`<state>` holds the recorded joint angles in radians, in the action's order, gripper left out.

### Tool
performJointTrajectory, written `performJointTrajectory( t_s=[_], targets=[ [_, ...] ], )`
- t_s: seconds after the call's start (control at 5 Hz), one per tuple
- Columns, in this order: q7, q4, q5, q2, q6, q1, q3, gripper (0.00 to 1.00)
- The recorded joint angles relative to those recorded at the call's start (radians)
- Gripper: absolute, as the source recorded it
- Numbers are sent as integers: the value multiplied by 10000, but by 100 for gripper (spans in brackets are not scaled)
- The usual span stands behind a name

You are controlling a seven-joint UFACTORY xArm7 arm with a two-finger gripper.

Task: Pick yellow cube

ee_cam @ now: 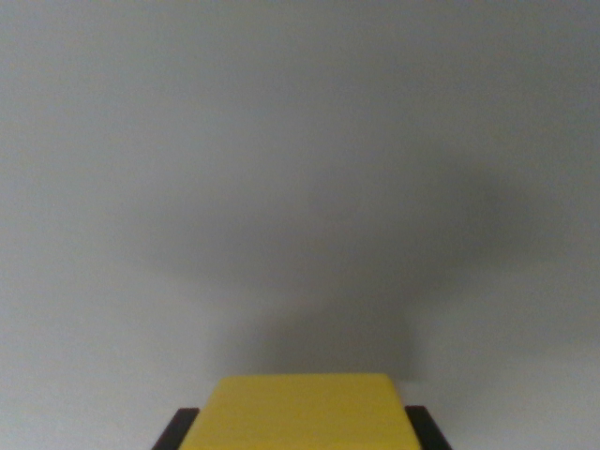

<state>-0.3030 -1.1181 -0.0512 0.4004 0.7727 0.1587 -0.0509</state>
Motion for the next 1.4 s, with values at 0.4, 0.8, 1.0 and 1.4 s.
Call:
performJointTrajectory(
  t_s=[0.4,0.8,1.0,1.4],
  targets=[
    [11,-186,12,-111,297,-2,-4,100],
    [23,-388,25,-231,618,-5,-9,100],
    [23,-388,25,-231,618,-5,-9,100],
    [38,-625,40,-372,996,-7,-15,100]
  ],
)
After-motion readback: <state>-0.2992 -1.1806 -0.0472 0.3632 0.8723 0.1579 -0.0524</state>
